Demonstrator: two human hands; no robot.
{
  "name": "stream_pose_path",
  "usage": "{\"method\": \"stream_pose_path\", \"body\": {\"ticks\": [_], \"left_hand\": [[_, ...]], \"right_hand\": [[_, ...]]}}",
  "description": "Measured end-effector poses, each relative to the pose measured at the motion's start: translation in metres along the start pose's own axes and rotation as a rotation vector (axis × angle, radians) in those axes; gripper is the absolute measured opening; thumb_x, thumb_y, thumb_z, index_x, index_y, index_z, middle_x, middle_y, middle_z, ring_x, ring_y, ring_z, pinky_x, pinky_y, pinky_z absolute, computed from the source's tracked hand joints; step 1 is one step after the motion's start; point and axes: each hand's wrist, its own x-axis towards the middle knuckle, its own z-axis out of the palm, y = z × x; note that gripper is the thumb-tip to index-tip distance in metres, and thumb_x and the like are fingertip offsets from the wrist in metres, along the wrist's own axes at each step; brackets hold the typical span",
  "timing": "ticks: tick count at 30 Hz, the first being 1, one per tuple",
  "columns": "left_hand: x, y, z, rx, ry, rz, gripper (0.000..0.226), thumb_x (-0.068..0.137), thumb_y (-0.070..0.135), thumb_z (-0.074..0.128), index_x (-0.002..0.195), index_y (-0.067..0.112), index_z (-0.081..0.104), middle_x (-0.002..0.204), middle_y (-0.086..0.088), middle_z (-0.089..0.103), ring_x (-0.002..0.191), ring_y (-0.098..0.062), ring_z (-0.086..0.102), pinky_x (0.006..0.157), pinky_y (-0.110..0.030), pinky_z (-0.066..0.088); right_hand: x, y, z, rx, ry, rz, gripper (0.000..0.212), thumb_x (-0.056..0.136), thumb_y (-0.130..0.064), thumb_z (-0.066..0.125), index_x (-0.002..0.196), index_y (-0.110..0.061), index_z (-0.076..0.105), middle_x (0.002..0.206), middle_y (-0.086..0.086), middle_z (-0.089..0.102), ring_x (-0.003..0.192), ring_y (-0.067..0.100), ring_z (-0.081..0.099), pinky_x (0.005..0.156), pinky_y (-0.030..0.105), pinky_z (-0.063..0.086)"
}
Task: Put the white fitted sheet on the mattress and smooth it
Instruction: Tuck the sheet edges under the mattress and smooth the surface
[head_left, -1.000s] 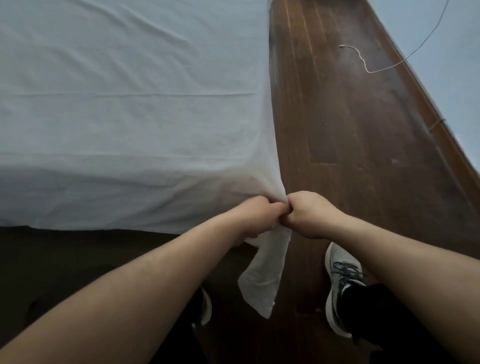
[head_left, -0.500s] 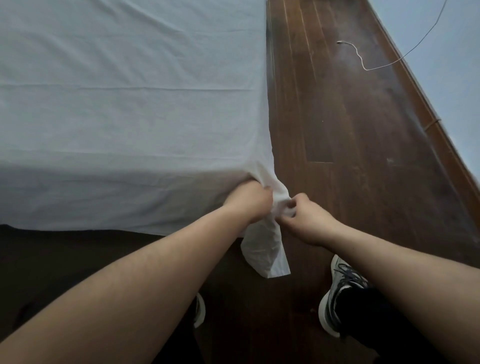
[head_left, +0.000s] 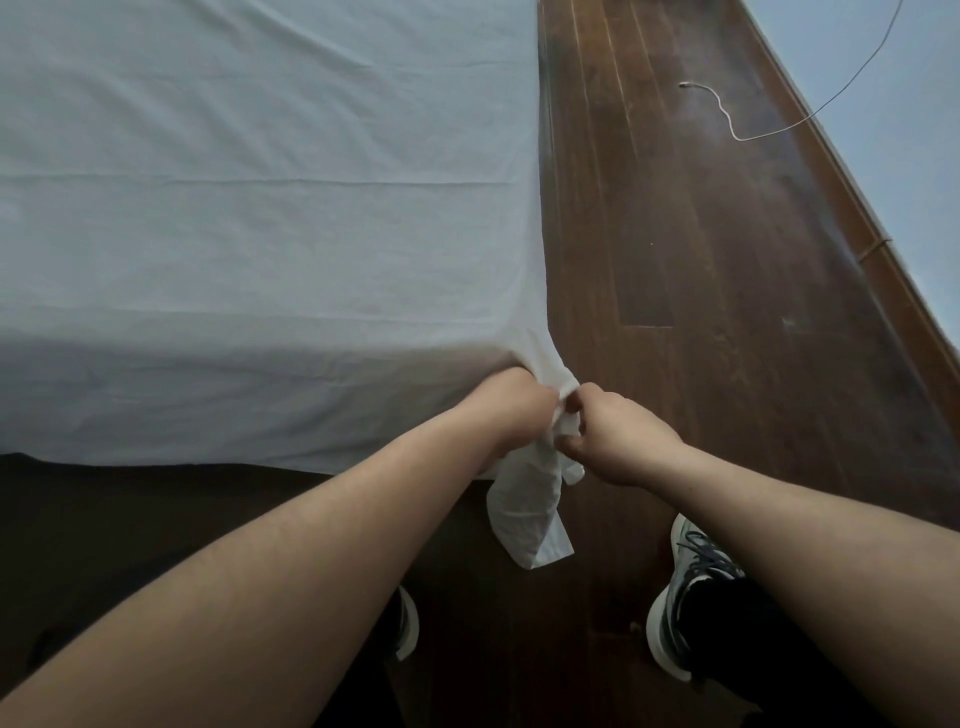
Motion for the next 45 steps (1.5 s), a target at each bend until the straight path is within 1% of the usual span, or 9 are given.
{"method": "stream_pose_path", "body": {"ticks": [4,9,14,22,26,32,37,42,45], "left_hand": [[0.000,0.001,-0.001,-0.028,-0.006,-0.010,0.036,0.103,0.020,0.049,0.125,-0.004,0.064,0.102,-0.011,0.058,0.091,-0.026,0.055,0.087,-0.040,0.054],[0.001,0.000,-0.001,-0.047,-0.004,-0.009,0.038,0.102,0.023,0.051,0.125,-0.004,0.063,0.101,-0.012,0.059,0.090,-0.027,0.057,0.090,-0.043,0.055],[0.000,0.000,0.000,-0.055,0.003,0.003,0.038,0.103,0.025,0.050,0.126,-0.003,0.063,0.095,-0.009,0.059,0.091,-0.025,0.056,0.085,-0.039,0.052],[-0.004,-0.009,0.002,0.031,-0.022,-0.050,0.060,0.096,0.058,0.058,0.130,0.009,0.057,0.119,-0.007,0.063,0.106,-0.027,0.061,0.083,-0.037,0.051],[-0.002,-0.010,0.001,0.118,-0.018,-0.039,0.040,0.099,0.046,0.060,0.111,0.008,0.059,0.098,-0.007,0.061,0.094,-0.028,0.064,0.075,-0.037,0.051],[0.009,-0.011,0.000,0.292,-0.010,-0.024,0.023,0.102,0.015,0.051,0.112,0.000,0.065,0.113,-0.020,0.068,0.095,-0.033,0.066,0.071,-0.040,0.050],[0.013,-0.015,0.000,0.228,-0.037,0.014,0.028,0.098,0.028,0.061,0.115,0.006,0.065,0.113,-0.011,0.067,0.103,-0.028,0.064,0.095,-0.041,0.055],[0.011,-0.010,0.002,0.251,-0.053,0.026,0.037,0.096,0.040,0.065,0.112,0.007,0.065,0.109,-0.009,0.066,0.103,-0.025,0.064,0.095,-0.040,0.054],[0.015,-0.007,0.004,0.368,-0.042,0.027,0.025,0.102,0.024,0.054,0.111,0.003,0.065,0.113,-0.015,0.067,0.102,-0.029,0.064,0.092,-0.040,0.054]], "right_hand": [[-0.002,-0.002,0.000,-0.055,-0.104,0.006,0.057,0.082,-0.051,0.074,0.125,-0.020,0.055,0.101,-0.004,0.066,0.080,0.015,0.068,0.068,0.037,0.057],[-0.004,-0.003,0.011,-0.074,-0.236,-0.122,0.026,0.093,-0.045,0.066,0.082,-0.021,0.068,0.077,0.000,0.068,0.071,0.017,0.063,0.065,0.037,0.051],[-0.010,-0.013,0.018,0.006,-0.140,-0.121,0.041,0.098,-0.030,0.057,0.058,-0.022,0.050,0.059,-0.001,0.053,0.054,0.015,0.047,0.055,0.034,0.038],[-0.038,-0.040,0.025,0.345,-0.225,-0.022,0.021,0.086,-0.028,0.067,0.078,-0.010,0.062,0.064,0.001,0.058,0.054,0.013,0.053,0.051,0.030,0.041],[-0.042,-0.049,0.026,0.425,-0.226,-0.024,0.031,0.090,-0.026,0.061,0.064,-0.013,0.050,0.062,0.003,0.049,0.057,0.016,0.044,0.055,0.034,0.036],[-0.039,-0.045,0.021,0.419,-0.258,-0.042,0.030,0.094,-0.024,0.060,0.064,-0.020,0.059,0.063,-0.008,0.058,0.054,0.005,0.050,0.051,0.020,0.038],[-0.038,-0.045,0.018,0.424,-0.250,-0.053,0.031,0.092,-0.021,0.060,0.061,-0.017,0.057,0.060,-0.009,0.057,0.055,0.007,0.049,0.051,0.021,0.037],[-0.038,-0.047,0.019,0.433,-0.183,-0.087,0.025,0.090,-0.019,0.060,0.071,-0.003,0.060,0.063,0.002,0.054,0.053,0.009,0.045,0.048,0.021,0.034],[-0.035,-0.044,0.026,0.452,-0.116,-0.132,0.025,0.092,-0.021,0.057,0.081,0.000,0.062,0.077,0.011,0.064,0.066,0.018,0.059,0.059,0.034,0.049]]}}
